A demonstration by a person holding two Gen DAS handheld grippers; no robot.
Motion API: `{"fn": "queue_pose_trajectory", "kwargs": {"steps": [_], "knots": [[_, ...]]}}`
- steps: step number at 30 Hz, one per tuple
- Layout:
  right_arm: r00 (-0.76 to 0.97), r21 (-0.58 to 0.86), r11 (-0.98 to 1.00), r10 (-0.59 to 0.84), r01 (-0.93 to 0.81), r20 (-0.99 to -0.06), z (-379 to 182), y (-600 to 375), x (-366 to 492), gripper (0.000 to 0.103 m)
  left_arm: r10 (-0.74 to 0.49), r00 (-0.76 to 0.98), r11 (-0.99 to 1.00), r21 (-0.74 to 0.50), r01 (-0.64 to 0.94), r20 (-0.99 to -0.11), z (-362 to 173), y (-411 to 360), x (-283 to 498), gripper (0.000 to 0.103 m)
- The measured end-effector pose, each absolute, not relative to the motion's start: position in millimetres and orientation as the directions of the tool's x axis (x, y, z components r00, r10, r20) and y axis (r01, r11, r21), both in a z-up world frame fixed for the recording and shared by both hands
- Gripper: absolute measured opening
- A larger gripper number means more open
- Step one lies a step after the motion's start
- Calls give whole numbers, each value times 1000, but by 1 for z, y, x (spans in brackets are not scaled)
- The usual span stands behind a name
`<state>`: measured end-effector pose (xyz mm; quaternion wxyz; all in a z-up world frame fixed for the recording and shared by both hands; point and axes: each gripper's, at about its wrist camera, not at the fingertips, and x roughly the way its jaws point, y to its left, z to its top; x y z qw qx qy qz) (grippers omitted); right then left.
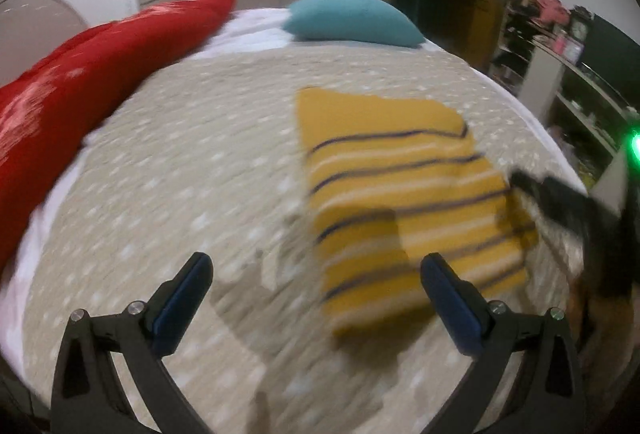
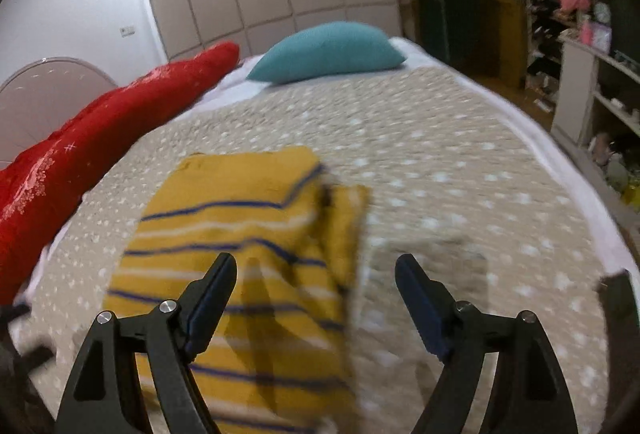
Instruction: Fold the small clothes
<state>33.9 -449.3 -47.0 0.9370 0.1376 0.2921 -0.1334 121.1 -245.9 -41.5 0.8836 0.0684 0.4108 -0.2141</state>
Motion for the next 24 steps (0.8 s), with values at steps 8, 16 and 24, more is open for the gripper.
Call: {"fn": "queue_pose_trajectory", "kwargs": {"steps": [8, 16, 24], "knots": [[815, 343, 877, -88, 336, -573, -77, -494, -2, 85, -304, 386, 884, -106, 456, -871, -108, -310, 194, 103], [830, 464, 834, 12, 299, -557, -85, -507, -9, 85, -418, 342, 847, -225, 482, -842, -76, -300, 196, 103], [831, 511, 813, 61, 280, -552, -90, -515, -11, 85, -240, 453, 793, 96, 601, -859, -84, -427, 224, 103]]}}
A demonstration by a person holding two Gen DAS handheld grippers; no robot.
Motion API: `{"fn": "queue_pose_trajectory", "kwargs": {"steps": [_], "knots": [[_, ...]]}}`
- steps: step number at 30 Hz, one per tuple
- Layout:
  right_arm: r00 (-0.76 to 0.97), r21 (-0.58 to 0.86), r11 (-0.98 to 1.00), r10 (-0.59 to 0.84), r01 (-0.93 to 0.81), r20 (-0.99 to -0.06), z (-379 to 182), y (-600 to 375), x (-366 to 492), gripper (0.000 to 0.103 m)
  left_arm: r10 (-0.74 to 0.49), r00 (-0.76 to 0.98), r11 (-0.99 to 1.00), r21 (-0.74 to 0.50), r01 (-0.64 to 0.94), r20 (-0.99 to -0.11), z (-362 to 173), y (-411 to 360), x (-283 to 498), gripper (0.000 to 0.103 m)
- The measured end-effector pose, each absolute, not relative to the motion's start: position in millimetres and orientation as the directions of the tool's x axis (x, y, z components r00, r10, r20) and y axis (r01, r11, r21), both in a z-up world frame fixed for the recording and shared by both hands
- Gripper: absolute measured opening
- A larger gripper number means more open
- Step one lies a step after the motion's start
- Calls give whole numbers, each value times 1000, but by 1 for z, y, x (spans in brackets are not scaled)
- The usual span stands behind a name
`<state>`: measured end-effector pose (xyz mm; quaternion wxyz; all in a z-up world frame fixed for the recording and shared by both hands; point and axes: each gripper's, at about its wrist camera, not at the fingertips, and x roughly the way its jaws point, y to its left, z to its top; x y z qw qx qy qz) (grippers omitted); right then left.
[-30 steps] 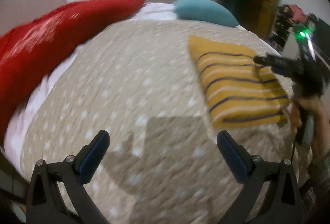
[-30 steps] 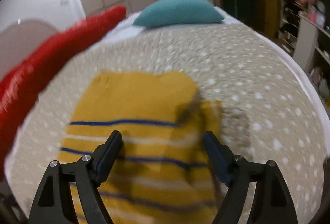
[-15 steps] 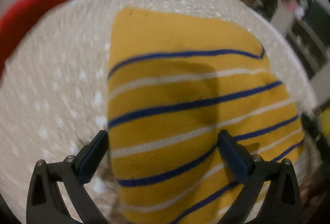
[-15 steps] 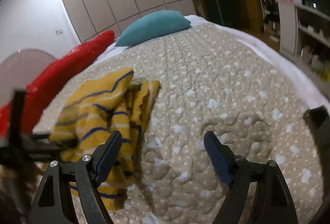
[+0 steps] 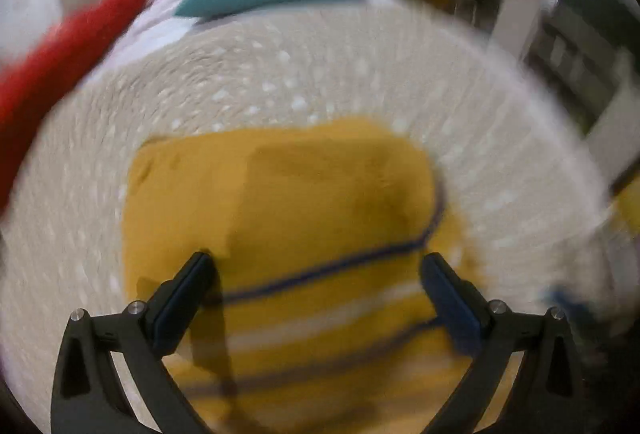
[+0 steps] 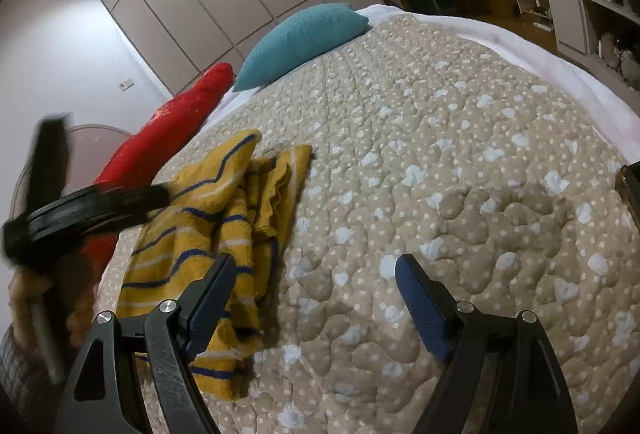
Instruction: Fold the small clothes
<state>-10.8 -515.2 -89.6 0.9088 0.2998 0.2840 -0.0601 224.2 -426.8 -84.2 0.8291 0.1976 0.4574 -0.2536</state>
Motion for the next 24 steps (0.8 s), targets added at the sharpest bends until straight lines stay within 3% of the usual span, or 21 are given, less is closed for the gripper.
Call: {"fn": "queue_pose_trajectory", "kwargs": {"steps": [2, 6, 9, 13, 19, 24], "knots": [[831, 520, 810, 75, 272, -552, -91, -517, -10, 85, -236, 511, 787, 146, 600, -827, -86, -440, 221, 103], [837, 547, 797, 99, 257, -537, -94, -521, -11, 86, -297, 507, 807, 71, 586, -809, -66, -439, 226, 103], [836, 555, 792, 109, 253, -538, -95, -522, -10, 86, -223, 486, 813, 114, 571, -845, -82, -441, 230, 103], [832, 547, 799, 114, 248, -543, -95, -522, -7, 87, -270, 476, 831, 47, 554, -837, -74, -436, 231, 103], [820, 505, 822, 85, 263, -566, -95, -518, 1, 87, -345, 584, 845, 28, 535, -735, -35, -396, 197, 103], [834, 364, 884, -50, 293, -549, -75, -494, -9, 87, -316, 739, 894, 76, 442, -595, -2, -344, 146, 103]]}}
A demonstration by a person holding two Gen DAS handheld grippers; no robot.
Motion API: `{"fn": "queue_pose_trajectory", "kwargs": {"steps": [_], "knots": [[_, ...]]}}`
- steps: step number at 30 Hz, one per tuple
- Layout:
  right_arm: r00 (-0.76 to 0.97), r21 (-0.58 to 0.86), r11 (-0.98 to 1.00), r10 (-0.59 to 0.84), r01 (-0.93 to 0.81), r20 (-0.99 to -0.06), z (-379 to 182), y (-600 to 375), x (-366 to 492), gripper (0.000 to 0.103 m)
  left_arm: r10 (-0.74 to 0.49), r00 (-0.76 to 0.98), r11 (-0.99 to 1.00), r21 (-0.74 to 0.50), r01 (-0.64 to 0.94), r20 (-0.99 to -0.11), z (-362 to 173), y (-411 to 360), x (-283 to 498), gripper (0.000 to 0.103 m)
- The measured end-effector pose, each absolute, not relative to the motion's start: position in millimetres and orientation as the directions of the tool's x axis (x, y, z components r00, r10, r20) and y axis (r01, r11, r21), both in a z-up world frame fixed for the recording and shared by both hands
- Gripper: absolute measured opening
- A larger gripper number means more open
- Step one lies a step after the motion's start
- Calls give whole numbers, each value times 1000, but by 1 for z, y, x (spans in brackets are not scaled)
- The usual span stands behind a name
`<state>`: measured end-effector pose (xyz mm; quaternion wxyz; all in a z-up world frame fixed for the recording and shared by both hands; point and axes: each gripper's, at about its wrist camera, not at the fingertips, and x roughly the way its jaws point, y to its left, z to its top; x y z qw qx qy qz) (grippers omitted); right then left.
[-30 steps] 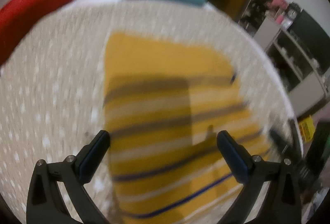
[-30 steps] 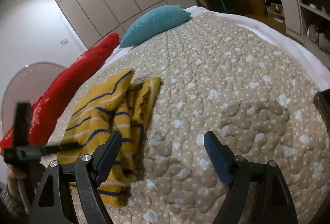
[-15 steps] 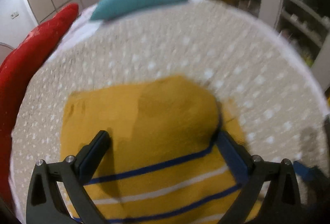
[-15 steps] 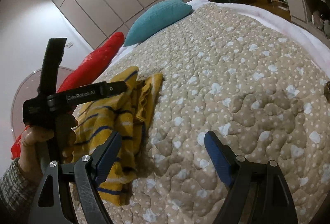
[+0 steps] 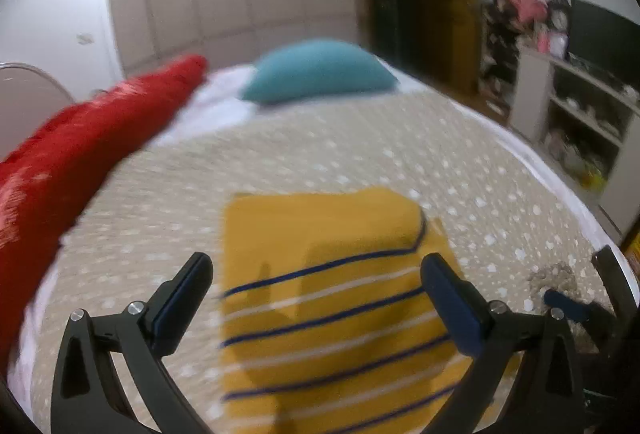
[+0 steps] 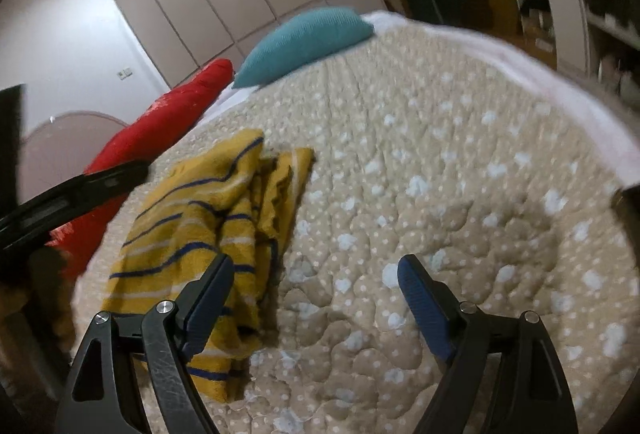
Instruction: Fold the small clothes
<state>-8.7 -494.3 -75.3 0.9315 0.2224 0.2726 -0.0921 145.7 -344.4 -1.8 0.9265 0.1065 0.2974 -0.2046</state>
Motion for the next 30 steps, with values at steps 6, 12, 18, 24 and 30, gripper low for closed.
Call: {"fn": "queue_pose_trajectory", "kwargs": {"steps": [6, 12, 18, 24, 30], "knots": [[867, 180, 940, -179, 291, -466, -50, -444, -15, 87, -278, 834, 944, 27, 330, -477, 28, -282, 101, 103], [839, 102, 961, -170, 257, -517, -52, -411, 22, 87, -425, 749, 889, -81, 450, -509, 27, -254, 72, 103], [736, 173, 925, -145, 337, -661, -85, -435, 42, 88, -368, 738, 909, -52, 414, -566, 5, -246, 53, 103], [764, 48, 900, -338, 434, -550, -55, -421, 16, 89, -294, 777, 941, -29, 336, -557, -2, -223, 50, 103], [886, 317, 948, 142, 6, -442, -38, -397, 24, 60, -274, 680, 948, -73, 310, -680, -36, -222, 70, 103]]}}
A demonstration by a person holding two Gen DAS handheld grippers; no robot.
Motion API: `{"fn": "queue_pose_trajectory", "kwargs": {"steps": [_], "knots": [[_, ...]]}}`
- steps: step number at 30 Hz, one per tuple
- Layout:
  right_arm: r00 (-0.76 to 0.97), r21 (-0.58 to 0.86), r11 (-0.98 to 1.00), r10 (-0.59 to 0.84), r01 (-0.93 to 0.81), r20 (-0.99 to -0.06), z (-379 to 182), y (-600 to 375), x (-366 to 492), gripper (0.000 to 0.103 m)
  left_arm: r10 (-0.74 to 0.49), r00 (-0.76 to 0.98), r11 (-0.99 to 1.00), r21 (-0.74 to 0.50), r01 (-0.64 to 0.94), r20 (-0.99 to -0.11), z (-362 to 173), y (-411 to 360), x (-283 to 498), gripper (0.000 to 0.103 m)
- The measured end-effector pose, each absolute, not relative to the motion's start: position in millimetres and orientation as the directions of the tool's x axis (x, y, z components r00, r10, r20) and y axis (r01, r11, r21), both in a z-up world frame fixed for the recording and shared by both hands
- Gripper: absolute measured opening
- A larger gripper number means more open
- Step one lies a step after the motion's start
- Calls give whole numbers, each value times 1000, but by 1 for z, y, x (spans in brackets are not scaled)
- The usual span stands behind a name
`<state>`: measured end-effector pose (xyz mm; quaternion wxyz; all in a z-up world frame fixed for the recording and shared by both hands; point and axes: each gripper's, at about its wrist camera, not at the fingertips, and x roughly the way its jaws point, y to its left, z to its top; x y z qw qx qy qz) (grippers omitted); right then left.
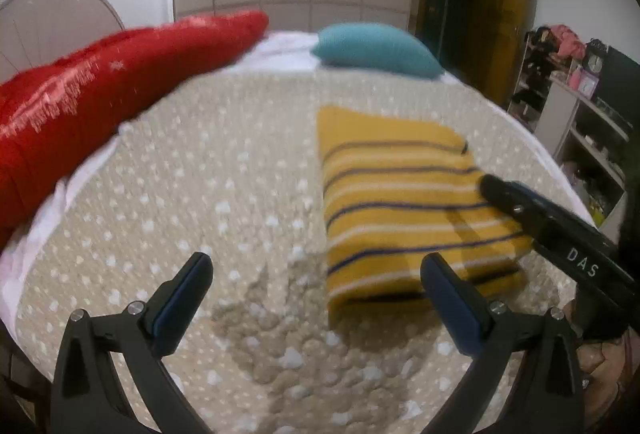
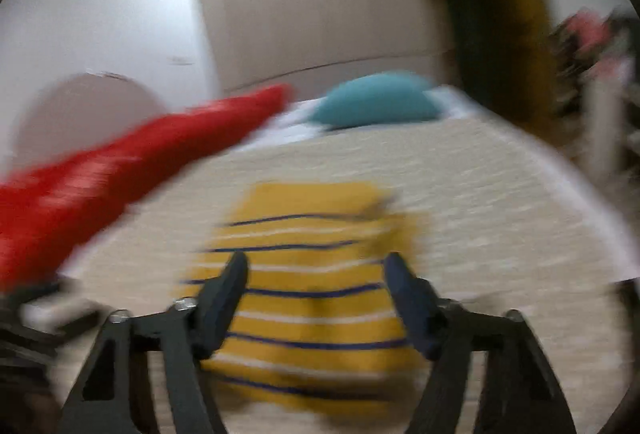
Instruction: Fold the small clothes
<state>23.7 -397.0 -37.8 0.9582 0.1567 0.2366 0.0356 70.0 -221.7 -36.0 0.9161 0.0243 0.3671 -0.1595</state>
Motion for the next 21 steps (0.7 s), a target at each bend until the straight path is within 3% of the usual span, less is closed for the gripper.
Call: {"fn": "queue_pose_trajectory", "kwargs": {"steps": [1, 3, 6, 8, 9, 10, 14, 17, 19, 21], "knots": [[866, 330, 944, 169, -5, -471, -47, -397, 32, 55, -271, 673, 948, -71, 309, -688, -39, -223, 69, 103], [834, 282, 957, 101, 68, -542, -64, -402, 45, 54, -263, 672, 949, -61, 308, -692, -43, -226, 70, 103], [776, 230, 939, -58, 256, -628, -76, -429, 49, 8, -255, 674, 951, -54, 304, -694, -46, -227, 71, 103], [762, 131, 921, -216, 367, -610, -63, -432, 40, 14, -253, 669, 952, -55, 303, -699, -51, -226, 74, 103], [768, 95, 913, -274, 397, -580, -58, -431, 35, 25, -252, 663, 952, -55, 302, -705, -54, -226, 76, 103], [789, 112, 916, -264, 386, -555, -54, -431, 31, 30, -253, 656, 951, -57, 304, -712, -57, -227, 78, 103], [856, 343, 927, 49, 153, -514, -62, -431, 48, 37, -285, 632, 938, -75, 338, -720, -64, -246, 96, 103], [817, 313, 932, 32, 184, -575, -82, -431, 66, 36, -280, 628, 932, -48, 359, -726, -69, -267, 118, 103], [804, 285, 930, -20, 234, -595, -80, -436, 66, 27, -239, 584, 938, -30, 345, -776, -84, -276, 136, 103], [775, 155, 929, -179, 336, -606, -72, -443, 58, 33, -239, 521, 944, -71, 321, -820, -102, -273, 146, 103]]}}
